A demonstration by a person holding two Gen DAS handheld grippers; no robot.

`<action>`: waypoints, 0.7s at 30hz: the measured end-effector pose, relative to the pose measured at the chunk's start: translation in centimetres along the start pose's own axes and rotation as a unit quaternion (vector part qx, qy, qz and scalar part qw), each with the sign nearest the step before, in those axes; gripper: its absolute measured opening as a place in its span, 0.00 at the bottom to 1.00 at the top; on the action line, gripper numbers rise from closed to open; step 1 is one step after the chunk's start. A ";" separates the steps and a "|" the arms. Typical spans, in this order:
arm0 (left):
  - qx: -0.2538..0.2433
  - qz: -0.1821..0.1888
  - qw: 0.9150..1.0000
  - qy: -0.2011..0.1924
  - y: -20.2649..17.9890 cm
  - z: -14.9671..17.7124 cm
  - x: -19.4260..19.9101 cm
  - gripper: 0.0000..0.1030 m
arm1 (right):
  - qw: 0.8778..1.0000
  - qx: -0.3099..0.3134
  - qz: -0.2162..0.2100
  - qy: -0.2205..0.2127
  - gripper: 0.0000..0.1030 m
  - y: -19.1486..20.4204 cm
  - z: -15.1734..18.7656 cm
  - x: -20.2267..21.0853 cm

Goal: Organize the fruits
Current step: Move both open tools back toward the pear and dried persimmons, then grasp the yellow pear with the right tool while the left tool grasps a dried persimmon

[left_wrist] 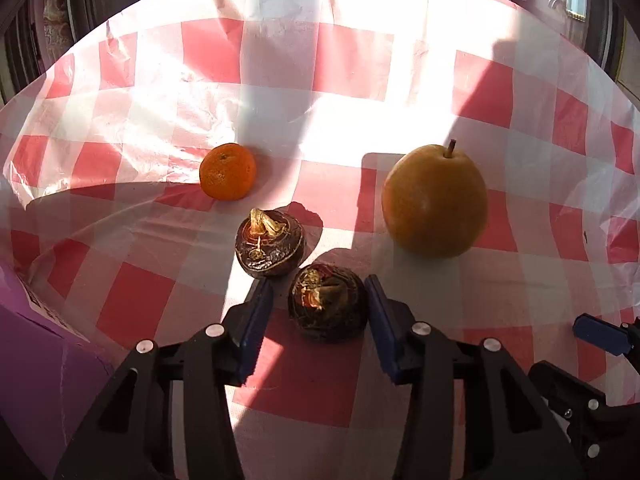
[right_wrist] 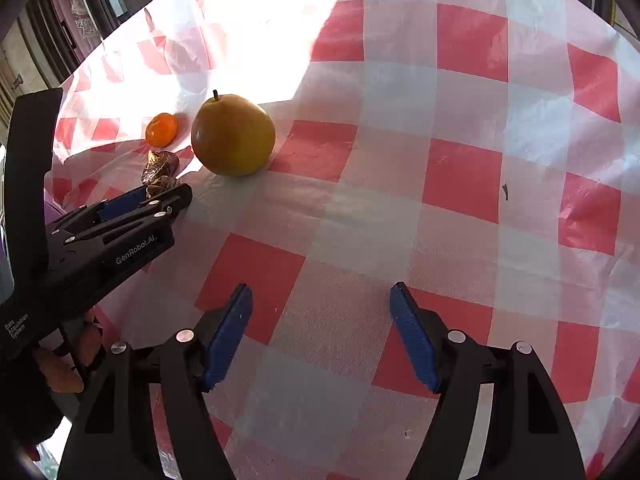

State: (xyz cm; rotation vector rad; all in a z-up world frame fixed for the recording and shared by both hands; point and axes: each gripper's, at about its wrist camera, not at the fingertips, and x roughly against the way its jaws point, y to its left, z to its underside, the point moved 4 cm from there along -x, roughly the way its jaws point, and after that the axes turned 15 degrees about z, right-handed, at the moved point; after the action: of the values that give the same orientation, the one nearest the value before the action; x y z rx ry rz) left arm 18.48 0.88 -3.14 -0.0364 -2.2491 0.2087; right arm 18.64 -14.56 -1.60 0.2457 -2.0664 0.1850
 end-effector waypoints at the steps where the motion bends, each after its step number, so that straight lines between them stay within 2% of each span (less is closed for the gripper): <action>1: 0.002 0.000 1.000 -0.001 0.1 0.1 0.1 0.37 | 1.000 -0.004 -0.010 -0.001 0.66 -0.1 -0.7 -0.4; 5: 0.041 -0.015 0.999 -0.011 1.8 0.5 0.7 0.36 | 0.998 -0.019 -0.066 -0.003 0.66 0.3 -3.5 -1.5; 8: 0.060 -0.031 0.998 -0.015 2.9 1.4 1.6 0.36 | 0.996 0.000 -0.089 -0.010 0.66 2.0 -5.5 -2.0; 14: 0.060 -0.044 0.997 -0.013 3.1 1.7 1.7 0.37 | 0.994 0.088 -0.068 -0.022 0.66 7.4 -8.0 -3.6; 17: 0.061 -0.045 0.997 -0.013 3.0 1.5 1.4 0.38 | 0.991 0.126 -0.038 -0.029 0.70 9.4 -8.7 -4.9; 19: 0.063 -0.046 0.997 -0.013 3.0 1.4 1.4 0.41 | 0.990 0.133 -0.019 -0.038 0.60 9.5 -9.0 -5.1; 21: 0.071 -0.050 0.996 -0.014 3.3 1.7 2.2 0.46 | 0.991 0.129 -0.028 -0.036 0.60 9.2 -8.9 -4.9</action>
State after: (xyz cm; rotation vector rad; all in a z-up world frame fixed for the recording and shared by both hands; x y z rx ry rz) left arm 15.62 4.11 -2.99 0.1552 -2.2524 0.3161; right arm 26.15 -3.15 -1.89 0.4734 -2.1018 0.4164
